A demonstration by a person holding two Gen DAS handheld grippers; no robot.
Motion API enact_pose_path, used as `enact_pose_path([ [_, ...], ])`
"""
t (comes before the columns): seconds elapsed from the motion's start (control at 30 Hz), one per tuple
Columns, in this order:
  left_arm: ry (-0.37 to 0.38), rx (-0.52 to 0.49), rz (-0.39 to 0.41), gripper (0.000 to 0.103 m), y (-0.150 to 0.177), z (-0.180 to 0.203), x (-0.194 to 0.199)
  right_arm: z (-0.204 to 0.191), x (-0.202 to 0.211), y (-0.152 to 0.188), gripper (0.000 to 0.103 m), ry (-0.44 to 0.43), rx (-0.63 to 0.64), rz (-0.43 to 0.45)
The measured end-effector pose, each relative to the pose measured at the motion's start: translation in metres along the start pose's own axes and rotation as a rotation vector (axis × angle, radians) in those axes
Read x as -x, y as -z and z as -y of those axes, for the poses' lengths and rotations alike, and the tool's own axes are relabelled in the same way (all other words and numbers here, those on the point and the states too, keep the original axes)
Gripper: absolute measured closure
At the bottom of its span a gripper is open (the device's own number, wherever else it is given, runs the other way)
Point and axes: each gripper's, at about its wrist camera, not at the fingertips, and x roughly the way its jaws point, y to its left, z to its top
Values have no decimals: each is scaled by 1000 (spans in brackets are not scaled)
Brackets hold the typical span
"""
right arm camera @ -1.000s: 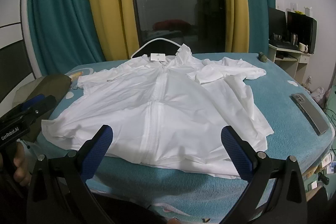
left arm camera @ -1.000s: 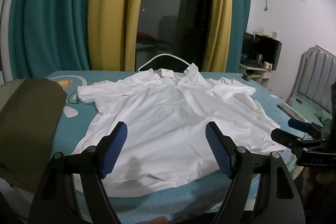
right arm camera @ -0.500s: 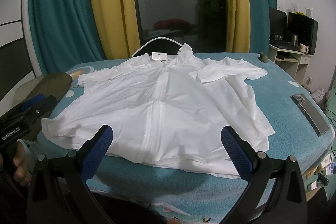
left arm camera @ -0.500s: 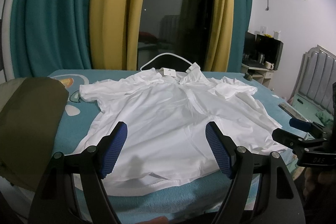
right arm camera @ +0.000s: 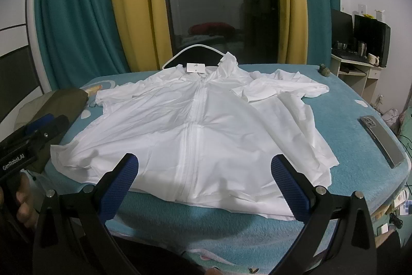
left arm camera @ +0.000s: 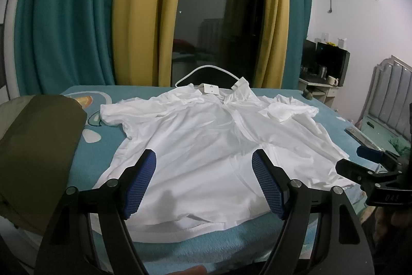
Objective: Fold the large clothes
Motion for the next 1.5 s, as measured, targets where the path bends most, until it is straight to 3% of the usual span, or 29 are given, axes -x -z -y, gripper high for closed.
enact_pose_path([
  [0.37, 3, -11, -48, 23, -3, -2, -18, 3, -9, -1, 1, 4, -7, -21],
  [0.63, 40, -50, -138, 23, -12, -7, -63, 35, -31, -17, 1, 81, 46, -39],
  [0.87, 33, -10, -183, 23, -31, -24, -114, 68, -78, -46, 2, 115, 229, -106],
  [0.9, 32, -5, -194, 23, -34, -28, -122, 74, -87, -52, 4, 115, 263, -116],
  [0.97, 12, -2, -213, 23, -43, -36, -140, 81, -100, -61, 19, 125, 307, -140],
  [1.3, 35, 88, -331, 23, -61, -86, -206, 91, -215, -102, 37, 165, 617, -304],
  [1.43, 6, 99, -359, 23, -55, -105, -216, 89, -250, -102, 43, 112, 653, -382],
  [1.5, -12, 117, -364, 23, -52, -117, -218, 95, -258, -108, 49, 30, 584, -397],
])
